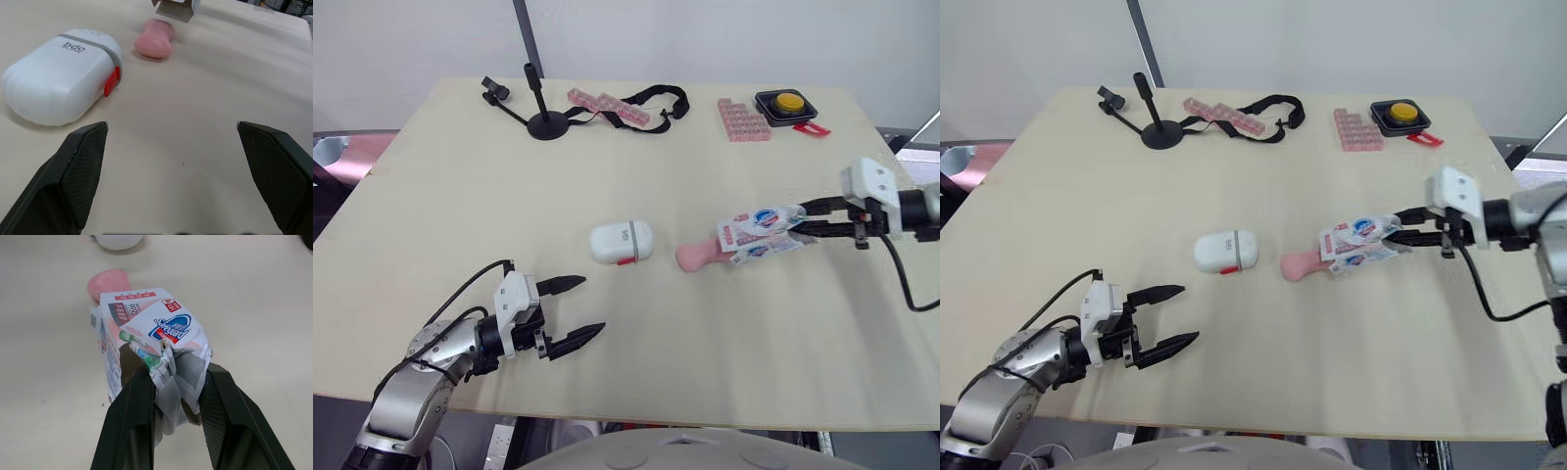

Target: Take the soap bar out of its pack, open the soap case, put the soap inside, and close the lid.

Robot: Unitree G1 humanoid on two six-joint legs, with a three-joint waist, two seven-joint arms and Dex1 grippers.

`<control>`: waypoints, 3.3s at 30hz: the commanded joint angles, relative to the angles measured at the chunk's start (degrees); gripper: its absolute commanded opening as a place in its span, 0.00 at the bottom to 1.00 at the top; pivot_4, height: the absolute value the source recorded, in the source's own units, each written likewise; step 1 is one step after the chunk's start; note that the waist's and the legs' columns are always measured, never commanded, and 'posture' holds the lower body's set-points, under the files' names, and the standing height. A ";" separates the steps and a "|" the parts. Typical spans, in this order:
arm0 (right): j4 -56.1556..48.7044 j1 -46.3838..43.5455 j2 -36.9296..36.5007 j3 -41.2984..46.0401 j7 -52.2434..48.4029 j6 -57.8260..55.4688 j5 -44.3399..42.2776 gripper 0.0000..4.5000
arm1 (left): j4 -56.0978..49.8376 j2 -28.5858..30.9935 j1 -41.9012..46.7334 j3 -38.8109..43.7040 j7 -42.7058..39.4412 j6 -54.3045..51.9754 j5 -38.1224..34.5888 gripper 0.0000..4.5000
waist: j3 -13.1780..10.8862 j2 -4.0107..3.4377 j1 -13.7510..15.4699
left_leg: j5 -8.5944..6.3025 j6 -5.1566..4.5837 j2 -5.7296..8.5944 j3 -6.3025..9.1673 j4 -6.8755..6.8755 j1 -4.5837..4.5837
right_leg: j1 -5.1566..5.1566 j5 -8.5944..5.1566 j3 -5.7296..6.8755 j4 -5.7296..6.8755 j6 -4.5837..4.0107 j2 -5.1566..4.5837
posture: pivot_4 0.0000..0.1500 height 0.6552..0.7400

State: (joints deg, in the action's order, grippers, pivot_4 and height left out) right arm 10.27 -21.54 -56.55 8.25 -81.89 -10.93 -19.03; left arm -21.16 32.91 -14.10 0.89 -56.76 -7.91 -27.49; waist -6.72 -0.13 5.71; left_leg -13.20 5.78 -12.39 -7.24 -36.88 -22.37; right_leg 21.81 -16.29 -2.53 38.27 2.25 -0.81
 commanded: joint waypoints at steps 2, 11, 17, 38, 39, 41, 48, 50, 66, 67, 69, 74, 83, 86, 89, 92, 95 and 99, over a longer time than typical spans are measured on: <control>1.47 4.99 0.26 10.45 5.35 -0.91 -4.29 0.28 | -0.01 0.88 0.51 0.70 -1.71 1.93 -0.08 1.00 | 0.01 -0.01 0.08 | 0.00 0.00 0.00 -0.01 0.00 0.02 | 0.00 0.00 -0.01 0.00 0.00 0.00 | 1.00 0.99; 7.64 13.99 13.16 24.23 29.40 7.67 -3.25 0.28 | 0.30 0.60 0.62 0.49 -1.94 2.85 0.38 1.00 | 0.17 -0.17 -0.17 | 0.00 0.00 0.01 -0.04 0.01 0.03 | -0.05 0.00 -0.01 -0.04 -0.01 -0.02 | 1.00 0.99; 6.41 15.63 20.06 25.36 45.35 6.48 -1.72 0.28 | 0.81 0.39 0.90 0.33 -1.81 3.11 0.46 1.00 | 0.45 -0.64 -0.98 | 0.01 0.01 0.04 -0.04 0.08 0.08 | -0.08 0.00 -0.02 -0.03 0.00 -0.04 | 1.00 0.99; 8.53 13.44 22.74 18.27 57.72 3.92 2.35 0.28 | -1.46 -0.09 0.15 0.43 -4.69 4.57 -2.16 1.00 | 0.45 -0.66 -1.21 | 0.05 0.09 0.12 -0.04 0.62 0.90 | -0.69 -0.01 0.05 -0.45 0.00 -0.10 | 1.00 0.99; 8.84 13.30 22.65 18.17 57.76 4.01 2.39 0.28 | -1.70 -0.03 0.03 0.32 -5.23 5.08 -2.11 1.00 | 0.45 -0.66 -1.22 | 0.05 0.09 0.12 -0.04 0.62 0.90 | -0.69 0.00 0.05 -0.47 0.00 -0.10 | 1.00 0.99; 9.31 12.88 22.65 18.15 57.77 3.68 1.98 0.28 | -1.83 0.23 -0.23 -0.06 -6.27 6.19 -1.54 1.00 | 0.45 -0.66 -1.25 | 0.05 0.09 0.12 -0.03 0.63 0.91 | -0.71 0.00 0.05 -0.47 0.00 -0.10 | 1.00 0.99; 9.10 12.67 22.26 17.97 56.62 2.06 1.14 0.34 | -1.75 -0.03 0.32 -1.11 -5.96 7.14 -0.41 1.00 | 0.45 -0.66 -1.20 | 0.06 0.09 0.12 -0.03 0.65 0.92 | -0.74 0.00 0.06 -0.51 0.00 -0.10 | 1.00 0.99; 8.48 13.18 21.98 17.79 55.99 1.77 1.38 0.47 | -1.87 -0.04 0.64 -1.33 -5.51 6.90 -0.27 1.00 | 0.45 -0.66 -1.23 | 0.06 0.09 0.12 -0.03 0.65 0.91 | -0.75 0.00 0.06 -0.51 0.01 -0.10 | 1.00 0.99; 5.92 22.40 20.92 20.59 42.84 18.08 -1.39 0.99 | -1.89 0.30 2.26 -1.73 -5.42 5.42 -1.60 1.00 | 0.45 -0.67 -1.28 | 0.05 0.09 0.12 -0.03 0.73 0.91 | -0.80 0.00 0.07 -0.63 0.01 -0.11 | 1.00 0.99; 5.97 22.40 20.91 21.45 40.47 20.39 -2.93 0.99 | -1.90 0.19 2.42 -1.73 -5.44 5.35 -1.75 1.00 | 0.46 -0.68 -1.31 | 0.05 0.09 0.11 -0.03 0.74 0.91 | -0.80 0.00 0.07 -0.63 0.01 -0.12 | 1.00 0.99; 5.96 21.63 20.02 22.72 37.60 23.10 -4.93 0.99 | -2.00 0.05 2.52 -1.72 -5.48 5.42 -1.93 1.00 | 0.46 -0.68 -1.38 | 0.05 0.08 0.12 -0.04 0.75 0.89 | -0.82 0.00 0.06 -0.65 0.01 -0.12 | 1.00 0.99; 1.18 19.03 18.25 20.34 29.74 21.24 -9.76 0.99 | -2.54 -0.22 2.44 -1.43 -4.89 5.53 -2.12 1.00 | 0.46 -0.68 -1.60 | 0.05 0.07 0.10 -0.03 0.82 0.92 | -1.04 0.00 0.08 -0.71 0.00 -0.10 | 1.00 0.99; -18.24 18.00 18.30 4.38 18.03 9.78 -14.82 0.99 | -1.80 0.16 3.81 0.55 -0.72 4.02 -1.42 1.00 | 0.46 -0.68 -1.10 | 0.05 0.06 0.09 0.05 0.83 0.94 | -1.05 0.00 0.20 -0.78 0.01 -0.09 | 1.00 0.99; -22.06 19.84 18.89 -2.87 13.53 9.34 -13.28 0.99 | -0.13 0.78 5.60 1.60 0.79 3.32 -0.50 1.00 | 0.47 -0.65 -0.99 | 0.06 0.05 0.11 0.13 0.80 0.95 | -1.01 0.00 0.27 -0.82 0.01 -0.14 | 1.00 0.99; -21.74 21.07 18.45 -5.49 10.24 10.57 -12.35 0.99 | 0.86 1.26 7.05 2.02 1.59 2.38 -0.10 1.00 | 0.47 -0.63 -1.21 | 0.06 0.06 0.11 0.20 0.80 0.92 | -1.00 0.00 0.32 -0.85 0.01 -0.13 | 1.00 0.99; -21.02 21.82 17.69 -6.51 7.14 11.08 -12.46 0.99 | 3.23 2.07 9.81 2.77 2.25 1.38 0.64 1.00 | 0.47 -0.63 -1.31 | 0.05 0.06 0.21 0.19 0.81 0.93 | -0.99 0.00 0.30 -0.85 0.01 -0.23 | 1.00 0.99; -20.63 21.20 18.09 -6.36 6.72 11.08 -12.80 0.99 | 6.76 3.47 13.29 2.58 1.83 1.27 2.26 1.00 | 0.47 -0.63 -1.33 | 0.07 0.05 0.20 0.20 0.82 0.94 | -0.99 0.00 0.31 -0.82 0.01 -0.22 | 1.00 0.99; -20.25 20.67 18.24 -5.86 6.72 10.39 -13.34 0.99 | 11.72 4.77 18.81 1.40 0.94 0.78 4.22 1.00 | 0.47 -0.63 -1.22 | 0.08 0.03 0.21 0.20 0.81 0.93 | -0.98 0.00 0.31 -0.81 0.01 -0.22 | 1.00 0.99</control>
State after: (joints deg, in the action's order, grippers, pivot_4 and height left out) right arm -9.50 -0.28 -38.25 0.91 -74.77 -0.86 -31.14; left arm -10.27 36.93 3.32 1.74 -55.45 -7.10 -23.95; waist -6.25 -0.76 4.50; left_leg -13.12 5.82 -12.18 -7.04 -36.08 -21.44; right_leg 20.83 -16.29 -2.22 37.46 2.26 -1.03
